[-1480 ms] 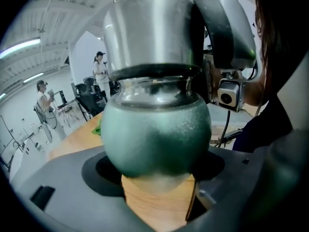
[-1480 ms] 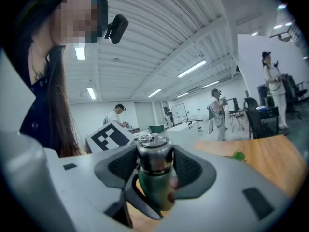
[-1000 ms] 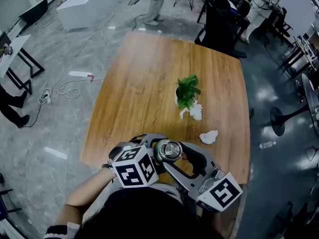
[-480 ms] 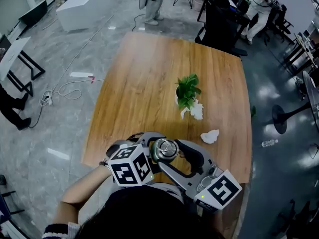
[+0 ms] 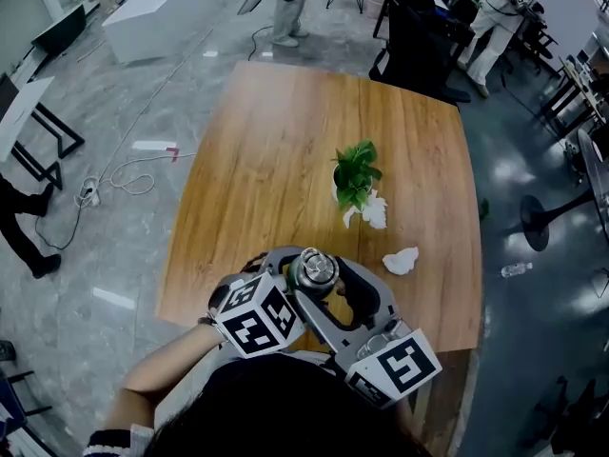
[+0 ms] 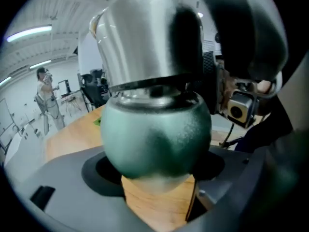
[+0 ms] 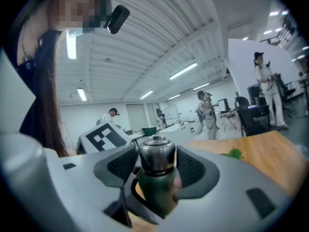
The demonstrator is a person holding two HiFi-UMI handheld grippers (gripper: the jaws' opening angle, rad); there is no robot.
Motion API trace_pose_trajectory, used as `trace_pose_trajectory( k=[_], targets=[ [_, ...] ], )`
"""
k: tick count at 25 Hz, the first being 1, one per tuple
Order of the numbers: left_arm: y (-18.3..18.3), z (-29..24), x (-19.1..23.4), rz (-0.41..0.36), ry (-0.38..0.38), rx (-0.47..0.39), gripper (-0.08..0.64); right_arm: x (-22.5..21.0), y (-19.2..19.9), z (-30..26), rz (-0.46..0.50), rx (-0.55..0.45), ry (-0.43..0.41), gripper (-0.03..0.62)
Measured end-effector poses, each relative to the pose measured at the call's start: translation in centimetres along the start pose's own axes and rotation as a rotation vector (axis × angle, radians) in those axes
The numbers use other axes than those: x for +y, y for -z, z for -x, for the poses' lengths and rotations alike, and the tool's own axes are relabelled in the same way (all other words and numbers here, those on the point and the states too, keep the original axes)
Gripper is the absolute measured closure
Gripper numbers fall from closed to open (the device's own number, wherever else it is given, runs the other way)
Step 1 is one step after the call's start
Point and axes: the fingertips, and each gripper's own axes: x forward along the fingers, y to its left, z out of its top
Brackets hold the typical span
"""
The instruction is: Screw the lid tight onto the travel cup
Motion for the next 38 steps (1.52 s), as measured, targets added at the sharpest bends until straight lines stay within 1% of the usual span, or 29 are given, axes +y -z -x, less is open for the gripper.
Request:
trace_pose_trajectory(
  k=[2,4,5,6,7,8,10,12,13,14,15,16,18,20,21,22,23,24,25,27,28,29,30,31,32,34,36,38],
  targets=[
    [-0.1,0.4,-0.9,-0.078,0.077,-0.006,0.163,0.4,-0.2,0.4,0.015,0.035,-0.086,0.329],
    [0.1,0.5,-1.8,-0.137,0.139,0.012,0.163,0.6,0.0,0.7,0.051,0.07,-0.153,0.327],
    [0.3,0.4,-2.0,-0.152,0.151,0.026,0.163,0.6,0.1,0.8,0.072,0.082,-0.17,0.328],
    [0.5,0.2,-2.0,-0.158,0.149,0.04,0.163,0.6,0.3,0.8,0.092,0.086,-0.169,0.328],
    [0.7,-0.1,-1.8,-0.153,0.135,0.051,0.163,0.4,0.3,0.7,0.108,0.08,-0.148,0.33],
    [0.8,-0.3,-1.5,-0.138,0.112,0.059,0.163,0.1,0.3,0.5,0.116,0.068,-0.108,0.331],
    [0.7,-0.7,-0.7,-0.082,0.057,0.062,0.163,-0.6,0.2,0.1,0.111,0.041,0.002,0.333],
    [0.5,-1.0,0.0,-0.021,0.007,0.055,0.163,-1.3,0.1,-0.1,0.086,0.022,0.102,0.333],
    [0.4,-1.1,0.2,-0.001,-0.011,0.051,0.163,-1.5,0.0,-0.2,0.068,0.014,0.128,0.333],
    [0.3,-1.2,0.3,0.006,-0.019,0.047,0.163,-1.6,0.0,-0.2,0.051,0.008,0.13,0.333],
    [0.2,-1.2,0.2,-0.002,-0.013,0.041,0.163,-1.4,-0.1,-0.2,0.038,0.008,0.105,0.333],
    [0.1,-1.1,0.0,-0.028,0.011,0.032,0.163,-1.0,-0.1,-0.1,0.034,0.019,0.058,0.333],
    [0.2,-0.8,-1.2,-0.129,0.103,0.009,0.163,0.0,0.1,0.7,0.05,0.066,-0.064,0.331],
    [0.6,-0.4,-2.6,-0.246,0.206,-0.003,0.163,0.8,0.4,1.5,0.062,0.109,-0.161,0.331],
    [0.7,-0.2,-3.2,-0.282,0.241,-0.002,0.163,1.0,0.5,1.7,0.064,0.118,-0.194,0.331],
    [0.8,-0.2,-3.5,-0.292,0.256,0.002,0.163,1.2,0.5,1.7,0.066,0.119,-0.211,0.331],
    [0.8,-0.3,-3.5,-0.277,0.251,0.005,0.163,1.1,0.4,1.7,0.068,0.109,-0.203,0.331],
    [0.6,-0.5,-3.3,-0.244,0.225,0.007,0.163,0.8,0.3,1.6,0.067,0.093,-0.173,0.333],
    [0.5,-0.7,-2.7,-0.201,0.182,0.009,0.163,0.4,0.2,1.4,0.063,0.074,-0.126,0.333],
    [0.2,-0.9,-1.1,-0.115,0.069,0.021,0.163,-0.6,-0.1,0.9,0.055,0.041,-0.012,0.334],
    [0.1,-1.0,-0.5,-0.085,0.019,0.025,0.163,-0.9,-0.2,0.8,0.055,0.028,0.034,0.334],
    [0.0,-1.0,-0.1,-0.067,-0.011,0.022,0.163,-0.9,-0.4,0.7,0.055,0.016,0.058,0.334],
    [-0.2,-1.0,-0.1,-0.061,-0.012,0.008,0.163,-0.7,-0.6,0.6,0.051,0.009,0.054,0.334],
    [-0.4,-0.8,-0.4,-0.064,0.014,-0.013,0.163,-0.3,-0.7,0.6,0.041,0.01,0.023,0.334],
    [-0.5,-0.6,-0.9,-0.079,0.059,-0.033,0.163,0.2,-0.7,0.6,0.03,0.019,-0.028,0.334],
    [-0.4,-0.1,-2.3,-0.14,0.165,-0.053,0.163,1.2,-0.7,0.9,0.026,0.048,-0.13,0.333],
    [0.3,0.5,-3.6,-0.22,0.259,-0.035,0.163,1.8,-0.4,1.3,0.037,0.074,-0.198,0.333],
    [1.1,0.8,-4.4,-0.27,0.332,-0.01,0.163,2.3,0.1,1.4,0.051,0.097,-0.242,0.333]
  ],
)
